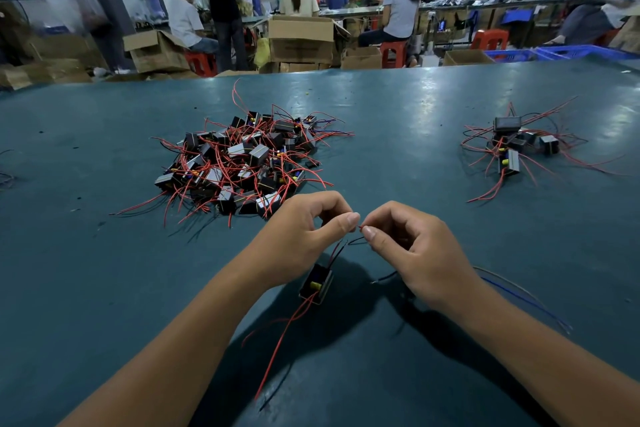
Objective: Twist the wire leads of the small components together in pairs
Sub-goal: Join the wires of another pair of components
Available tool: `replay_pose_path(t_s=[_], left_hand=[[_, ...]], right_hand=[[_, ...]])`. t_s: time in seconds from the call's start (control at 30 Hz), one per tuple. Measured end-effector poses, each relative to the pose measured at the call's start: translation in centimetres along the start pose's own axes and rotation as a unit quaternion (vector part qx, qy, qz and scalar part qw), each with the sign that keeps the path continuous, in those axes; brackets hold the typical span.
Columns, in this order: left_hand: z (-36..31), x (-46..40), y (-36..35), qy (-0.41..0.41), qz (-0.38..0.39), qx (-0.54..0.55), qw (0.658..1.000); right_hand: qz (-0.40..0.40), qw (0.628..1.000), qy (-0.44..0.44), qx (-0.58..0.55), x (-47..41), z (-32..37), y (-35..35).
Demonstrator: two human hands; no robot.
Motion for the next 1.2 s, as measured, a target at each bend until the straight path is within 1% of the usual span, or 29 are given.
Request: replay_pose_path(t_s=[0.2, 0.33, 0.43, 0.5, 0.67, 0.73, 0.8, 0.87, 0.93, 1.03, 1.2], left_hand=[[0.0, 0.1, -0.3, 0.029, -0.028, -0.003, 0.999], [0.8, 0.1, -0.6, 0.087, -0.027, 0.076, 0.993], [1.1, 0.1, -1.0, 0.119, -0.011, 0.111, 0.987], [0.9, 0.2, -1.2, 0.114, 0.0, 0.111, 0.987], [0.6, 0.3, -1.2, 0.088, 0.018, 0.067, 0.994], [0.0, 0.4, -0.5, 0.061, 0.005, 0.041, 0.997], [-1.7, 0.5, 0.4, -0.009, -0.024, -0.03, 0.999], [-3.9, 1.0, 0.9, -0.102, -0.069, -0.148, 0.981], [-5.2, 1.4, 0.7, -0.159, -0.095, -0.223, 0.957], [-5.9, 1.7, 0.1, -0.2, -0.105, -0.267, 0.937], [-6.2, 1.9, -0.4, -0.224, -0.113, -0.297, 0.921]], right_hand=[[-0.012, 0.999, -0.008, -0.038, -0.2, 0.0, 0.1], [-0.012, 0.999, -0.009, -0.045, -0.2, 0.1, 0.2], [-0.013, 0.999, -0.018, -0.041, -0.1, 0.1, 0.2], [-0.014, 0.999, -0.02, -0.039, 0.0, 0.1, 0.3], [-0.008, 1.0, -0.018, -0.012, 0.1, 0.4, 0.7], [-0.015, 1.0, -0.02, -0.011, 0.0, 0.5, 0.9], [-0.023, 0.999, -0.025, -0.029, 0.0, 0.6, 1.2], [-0.023, 0.998, -0.031, -0.053, -0.1, 0.6, 1.3], [-0.012, 0.996, -0.037, -0.076, -0.1, 0.6, 1.3], [0.005, 0.995, -0.052, -0.09, -0.1, 0.3, 1.0], [0.022, 0.992, -0.056, -0.109, -0.1, 0.3, 0.7]])
Point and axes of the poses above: each hand's wrist, its own x-axis away from the middle knuckle, its own y-axis out of the back of the hand, z = x × y, the point moved 10 cm from there along -x, towards the middle knuckle, and after that the axes turned 5 degrees about y, right-handed, at the moved point
